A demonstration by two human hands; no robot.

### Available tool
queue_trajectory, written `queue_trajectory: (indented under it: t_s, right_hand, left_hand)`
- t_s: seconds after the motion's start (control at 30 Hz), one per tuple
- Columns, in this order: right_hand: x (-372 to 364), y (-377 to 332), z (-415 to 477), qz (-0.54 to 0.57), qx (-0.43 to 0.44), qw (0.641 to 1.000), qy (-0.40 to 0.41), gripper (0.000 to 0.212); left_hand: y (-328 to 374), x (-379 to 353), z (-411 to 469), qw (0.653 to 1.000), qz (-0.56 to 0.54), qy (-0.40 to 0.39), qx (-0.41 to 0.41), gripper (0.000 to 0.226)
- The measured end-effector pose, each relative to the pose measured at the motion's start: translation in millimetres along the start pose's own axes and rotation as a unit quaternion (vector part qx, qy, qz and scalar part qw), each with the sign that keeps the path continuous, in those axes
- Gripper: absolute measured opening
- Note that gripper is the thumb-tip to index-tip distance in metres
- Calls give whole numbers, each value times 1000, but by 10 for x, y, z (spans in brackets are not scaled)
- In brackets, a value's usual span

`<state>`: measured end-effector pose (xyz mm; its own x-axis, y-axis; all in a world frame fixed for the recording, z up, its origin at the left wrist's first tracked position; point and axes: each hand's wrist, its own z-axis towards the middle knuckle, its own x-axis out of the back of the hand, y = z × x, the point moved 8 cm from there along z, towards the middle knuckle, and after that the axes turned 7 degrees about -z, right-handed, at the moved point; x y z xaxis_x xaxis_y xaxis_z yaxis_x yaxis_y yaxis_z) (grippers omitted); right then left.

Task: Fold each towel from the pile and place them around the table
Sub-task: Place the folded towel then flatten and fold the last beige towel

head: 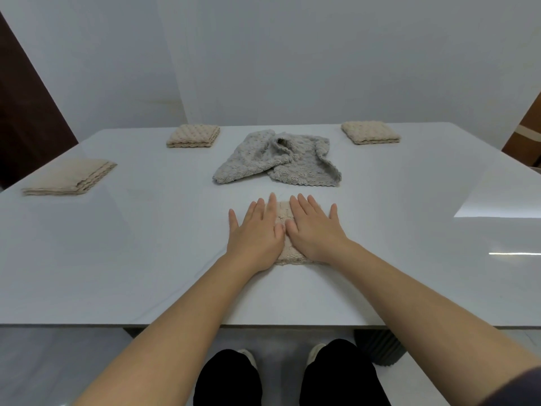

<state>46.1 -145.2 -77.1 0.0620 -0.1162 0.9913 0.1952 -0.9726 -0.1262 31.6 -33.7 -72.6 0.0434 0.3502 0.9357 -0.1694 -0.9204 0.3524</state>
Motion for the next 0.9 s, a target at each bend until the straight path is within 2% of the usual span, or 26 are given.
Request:
queue_trajectory:
  t_s: [0.43, 0.57, 0.7, 0.8, 0.9]
  right_hand:
    - [12, -16, -26, -21, 9, 1000, -10, 57]
    - [97, -39, -105, -27, 43, 999, 14, 58]
    - [48, -91, -222, -56, 65, 996, 15, 58]
    - [15, -80, -217, -71, 57, 995, 28, 59]
    - [6, -79, -208, -101, 51, 992, 51, 76]
  left_hand:
    - [-3, -33, 20, 999, 43, -27, 2, 55]
    - [-15, -29, 5, 1000, 20, -4, 5, 56]
    - [47, 77, -81, 997, 17, 70, -34, 56]
    - [79, 12, -125, 997, 39, 42, -60, 56]
    - [58, -39, -116, 995, 76, 23, -54, 58]
